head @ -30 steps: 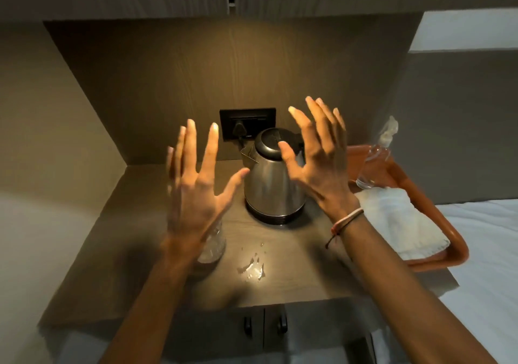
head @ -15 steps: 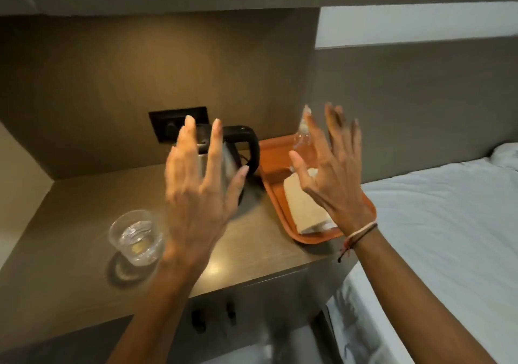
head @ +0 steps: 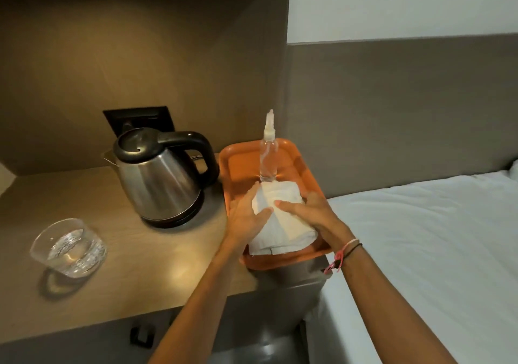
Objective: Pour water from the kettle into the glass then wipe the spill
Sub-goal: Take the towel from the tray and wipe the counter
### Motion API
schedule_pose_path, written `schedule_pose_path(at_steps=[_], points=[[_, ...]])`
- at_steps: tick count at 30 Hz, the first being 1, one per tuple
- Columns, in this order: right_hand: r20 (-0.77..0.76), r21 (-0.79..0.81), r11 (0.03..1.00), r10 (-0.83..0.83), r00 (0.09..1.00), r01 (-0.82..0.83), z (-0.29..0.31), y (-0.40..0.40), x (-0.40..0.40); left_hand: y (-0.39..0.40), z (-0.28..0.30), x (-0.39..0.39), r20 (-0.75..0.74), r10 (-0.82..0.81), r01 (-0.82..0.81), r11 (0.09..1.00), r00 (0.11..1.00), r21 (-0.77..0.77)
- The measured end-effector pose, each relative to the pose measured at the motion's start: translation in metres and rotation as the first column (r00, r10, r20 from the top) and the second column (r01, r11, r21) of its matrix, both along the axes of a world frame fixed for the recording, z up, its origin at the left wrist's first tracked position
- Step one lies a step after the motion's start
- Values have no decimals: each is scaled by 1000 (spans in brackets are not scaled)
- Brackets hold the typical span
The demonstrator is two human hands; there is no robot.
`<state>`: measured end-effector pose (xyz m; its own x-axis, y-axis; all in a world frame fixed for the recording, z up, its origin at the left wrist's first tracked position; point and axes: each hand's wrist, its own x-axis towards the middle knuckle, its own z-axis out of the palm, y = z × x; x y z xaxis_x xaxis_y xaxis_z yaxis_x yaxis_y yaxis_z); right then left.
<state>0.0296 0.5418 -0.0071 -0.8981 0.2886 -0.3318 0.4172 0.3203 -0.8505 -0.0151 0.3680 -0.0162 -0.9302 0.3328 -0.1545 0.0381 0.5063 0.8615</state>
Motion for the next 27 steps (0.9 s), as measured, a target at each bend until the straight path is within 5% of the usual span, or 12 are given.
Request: schedule_pose_path(at_steps=[4, 9, 12, 15, 18, 21, 24, 27], points=[[-16, -381, 921, -94, 995, 81, 8, -1, 7, -13, 11, 10, 152, 135, -186, 898, 979, 398], [-112, -621, 783, -112, 987, 18, 33, -29, 9, -42, 39, 27, 145, 103, -173, 750, 984, 638], [-169, -712, 699, -77, 983, -68, 48, -56, 14, -71, 68, 35, 25, 108, -99, 758, 994, 644], [-199, -736, 664, -30, 980, -129, 74, -97, 21, -118, 93, 33, -308, 151, -12, 911, 939, 412], [-295, -573, 808, -51, 954, -134, 90, -143, 33, -186, 114, 35, -571, 267, -156, 959, 776, 237], [-428, -87, 995, -82, 900, 49, 83, -193, 45, -271, 106, 40, -607, 448, -410, 887, 657, 211], [-396, 248, 958, -32, 918, 140, 48, -231, 42, -331, 62, 33, -440, 534, -550, 829, 722, 103], [-318, 453, 867, -62, 946, 209, 18, -265, 35, -351, 13, 16, -184, 496, -500, 865, 848, 29]])
